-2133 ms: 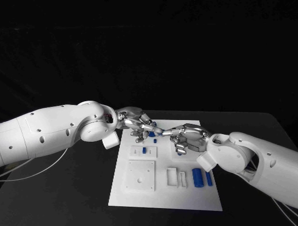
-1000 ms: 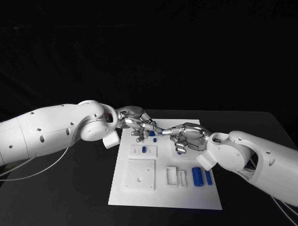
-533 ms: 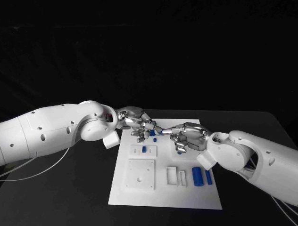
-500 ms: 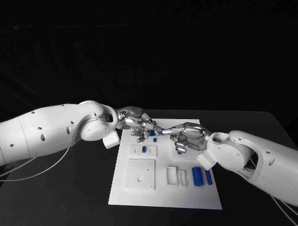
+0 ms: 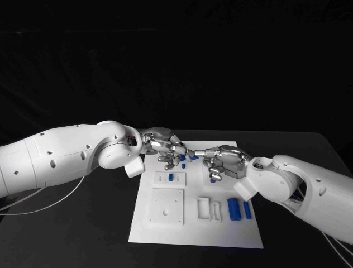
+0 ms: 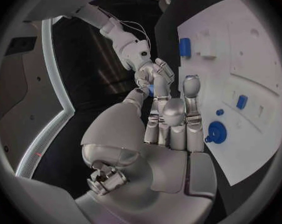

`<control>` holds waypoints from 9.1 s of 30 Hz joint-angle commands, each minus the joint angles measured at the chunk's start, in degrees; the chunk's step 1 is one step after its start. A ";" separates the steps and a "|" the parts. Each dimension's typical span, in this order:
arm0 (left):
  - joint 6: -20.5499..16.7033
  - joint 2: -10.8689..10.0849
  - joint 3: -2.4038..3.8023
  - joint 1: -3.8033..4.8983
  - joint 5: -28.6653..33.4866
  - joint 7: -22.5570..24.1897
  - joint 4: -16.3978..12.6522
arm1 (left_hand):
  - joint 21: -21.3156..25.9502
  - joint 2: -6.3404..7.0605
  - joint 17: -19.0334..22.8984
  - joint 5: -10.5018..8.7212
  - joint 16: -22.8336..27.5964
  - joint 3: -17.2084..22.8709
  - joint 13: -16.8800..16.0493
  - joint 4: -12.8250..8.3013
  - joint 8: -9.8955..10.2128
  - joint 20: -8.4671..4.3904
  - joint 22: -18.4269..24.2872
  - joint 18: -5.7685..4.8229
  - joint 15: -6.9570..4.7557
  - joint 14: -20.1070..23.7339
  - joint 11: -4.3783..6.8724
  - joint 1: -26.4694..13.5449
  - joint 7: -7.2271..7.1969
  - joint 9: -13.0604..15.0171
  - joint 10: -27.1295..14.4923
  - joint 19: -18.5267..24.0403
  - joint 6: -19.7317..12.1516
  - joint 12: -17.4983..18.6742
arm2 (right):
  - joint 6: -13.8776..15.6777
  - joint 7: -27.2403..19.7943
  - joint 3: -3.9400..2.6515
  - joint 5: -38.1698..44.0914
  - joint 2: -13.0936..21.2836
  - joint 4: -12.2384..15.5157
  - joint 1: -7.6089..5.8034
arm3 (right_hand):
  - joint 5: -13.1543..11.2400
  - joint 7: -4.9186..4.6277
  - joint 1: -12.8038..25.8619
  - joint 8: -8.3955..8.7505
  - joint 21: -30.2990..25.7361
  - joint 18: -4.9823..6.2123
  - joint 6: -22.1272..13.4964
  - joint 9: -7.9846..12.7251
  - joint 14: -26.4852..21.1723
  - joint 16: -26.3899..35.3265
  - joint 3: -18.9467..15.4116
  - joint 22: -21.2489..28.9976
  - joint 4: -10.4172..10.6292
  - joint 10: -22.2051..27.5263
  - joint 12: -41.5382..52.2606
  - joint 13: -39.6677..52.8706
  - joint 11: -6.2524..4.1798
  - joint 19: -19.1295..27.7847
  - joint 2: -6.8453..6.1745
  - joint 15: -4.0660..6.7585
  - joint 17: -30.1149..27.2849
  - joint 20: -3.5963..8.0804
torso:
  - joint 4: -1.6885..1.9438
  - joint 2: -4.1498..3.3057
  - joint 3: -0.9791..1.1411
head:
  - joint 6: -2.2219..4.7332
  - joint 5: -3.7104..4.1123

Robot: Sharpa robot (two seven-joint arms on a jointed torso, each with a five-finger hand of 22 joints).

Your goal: Assemble the parts on the task board

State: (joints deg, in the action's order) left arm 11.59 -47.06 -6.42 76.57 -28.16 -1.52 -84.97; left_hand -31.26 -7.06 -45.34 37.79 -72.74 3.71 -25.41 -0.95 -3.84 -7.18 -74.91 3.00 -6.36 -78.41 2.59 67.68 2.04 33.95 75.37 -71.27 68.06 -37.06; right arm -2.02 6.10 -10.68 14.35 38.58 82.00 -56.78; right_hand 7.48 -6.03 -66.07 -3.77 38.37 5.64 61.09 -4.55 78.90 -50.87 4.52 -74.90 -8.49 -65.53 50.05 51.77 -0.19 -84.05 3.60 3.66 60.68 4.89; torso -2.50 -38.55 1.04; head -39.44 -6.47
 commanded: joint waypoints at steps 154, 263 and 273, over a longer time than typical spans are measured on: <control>8.36 9.72 -7.32 2.31 -25.81 -26.24 13.83 | -2.31 3.41 -8.60 14.37 -0.51 8.47 0.17 -12.27 -0.01 -0.48 -1.03 -0.77 -0.12 -4.34 0.96 -3.93 -1.92 6.16 5.68 -1.12 4.35 2.74 | 8.19 -7.56 -7.86 15.89 0.42 -16.79 -8.54 | 3.28 -0.90 0.87 0.13 0.22 1.10 -4.98 0.72 -0.67 1.08 -13.84 -4.50 5.53 0.50 1.01 -5.36 1.24 -2.55 -1.41 -0.75 -2.45 -0.88 | -0.33 1.53 0.02 | -4.95 -1.84; 4.40 10.93 -7.28 0.75 -24.71 -26.66 15.34 | -2.22 1.01 -7.40 6.07 -0.15 7.78 0.59 -14.75 0.00 0.64 -1.07 0.51 0.83 -4.24 0.15 -1.34 0.02 -16.73 5.50 -1.05 2.65 2.89 | 6.25 -7.24 -7.86 15.94 0.65 -17.38 -7.72 | 3.88 -0.88 0.90 0.13 -0.14 1.11 -4.89 0.72 -0.77 1.45 -13.76 -4.40 5.52 0.47 0.77 -5.31 1.22 -2.46 -1.23 -0.74 -2.64 -0.88 | -0.30 1.55 0.02 | -5.91 -1.78; 2.91 10.19 -7.25 0.96 -24.12 -27.56 13.89 | -2.76 3.46 -7.96 3.75 -0.12 13.72 0.31 -13.69 -0.02 0.60 -1.06 0.66 0.77 -4.42 0.31 -2.06 -0.13 -14.44 5.86 -1.04 2.94 3.21 | 5.95 -7.21 -7.86 16.01 0.78 -17.44 -7.47 | 3.97 -0.86 0.82 0.12 -0.23 1.11 -4.87 0.72 -0.79 1.51 -13.77 -4.38 5.55 0.48 0.77 -5.31 1.21 -2.45 -1.28 -0.74 -2.70 -0.88 | -0.25 1.59 0.08 | -5.86 -1.91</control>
State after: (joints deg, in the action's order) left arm 15.40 -37.04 -13.56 77.73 -53.31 -28.77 -70.57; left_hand -33.79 -3.26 -53.25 41.58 -72.78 7.09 -25.03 -5.05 -3.48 -6.64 -74.91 2.60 -5.62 -82.42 2.67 64.92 1.94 19.22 80.58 -72.39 70.63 -34.21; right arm 5.08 -0.92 -18.51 29.96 39.34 64.50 -64.28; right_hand 11.65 -6.95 -65.39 -3.77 38.27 6.15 55.90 -3.88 77.90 -49.44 -9.14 -74.90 -2.77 -64.70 50.75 46.38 1.04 -83.83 2.04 2.66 58.04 3.87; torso -2.77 -36.99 1.07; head -45.29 -8.26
